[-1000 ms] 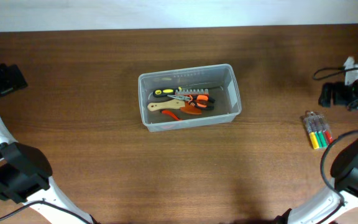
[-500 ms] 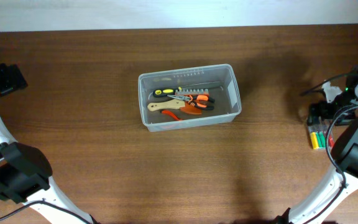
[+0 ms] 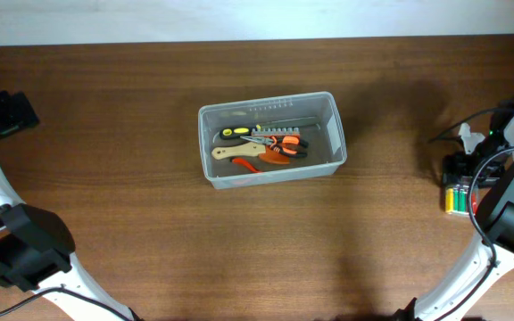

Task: Pack container
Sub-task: 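Move the right gripper over the clear screwdriver case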

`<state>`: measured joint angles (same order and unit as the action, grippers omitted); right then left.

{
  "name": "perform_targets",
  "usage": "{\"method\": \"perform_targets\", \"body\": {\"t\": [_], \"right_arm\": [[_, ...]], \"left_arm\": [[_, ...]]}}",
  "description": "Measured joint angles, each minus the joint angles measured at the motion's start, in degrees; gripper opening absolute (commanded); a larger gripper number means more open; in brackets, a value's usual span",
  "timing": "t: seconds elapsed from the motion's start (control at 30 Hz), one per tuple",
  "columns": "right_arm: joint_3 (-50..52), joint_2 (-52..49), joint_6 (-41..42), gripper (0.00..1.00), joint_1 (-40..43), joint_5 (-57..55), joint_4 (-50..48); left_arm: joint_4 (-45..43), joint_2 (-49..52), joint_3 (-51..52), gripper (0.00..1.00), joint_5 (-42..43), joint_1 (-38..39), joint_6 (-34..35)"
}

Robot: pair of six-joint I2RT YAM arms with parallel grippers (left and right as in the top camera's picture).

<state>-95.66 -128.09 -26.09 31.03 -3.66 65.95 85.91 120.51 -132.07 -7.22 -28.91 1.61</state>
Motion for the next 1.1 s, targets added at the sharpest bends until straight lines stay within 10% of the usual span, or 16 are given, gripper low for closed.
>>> {"method": "perform_targets", "body": {"t": [0.1, 0.6, 0.8, 1.1], "right_arm": [[1.77, 0.81, 3.48, 0.99, 0.17, -0.76, -0.04], [4.02, 2.78, 15.37, 0.99, 3.5, 10.71, 1.29], [4.24, 2.8, 19.58, 0.86, 3.5, 13.7, 1.73], [5.11, 2.67, 26.49, 0.99, 2.69, 5.44, 1.68]], "left_arm": [[0.0, 0.0, 0.0, 0.99, 0.0, 0.0, 0.02], [0.0, 0.0, 0.0, 0.99, 0.0, 0.0, 0.02], [0.0, 0.0, 0.0, 0.99, 0.0, 0.0, 0.02], [0.0, 0.0, 0.0, 0.99, 0.0, 0.0, 0.02]]}}
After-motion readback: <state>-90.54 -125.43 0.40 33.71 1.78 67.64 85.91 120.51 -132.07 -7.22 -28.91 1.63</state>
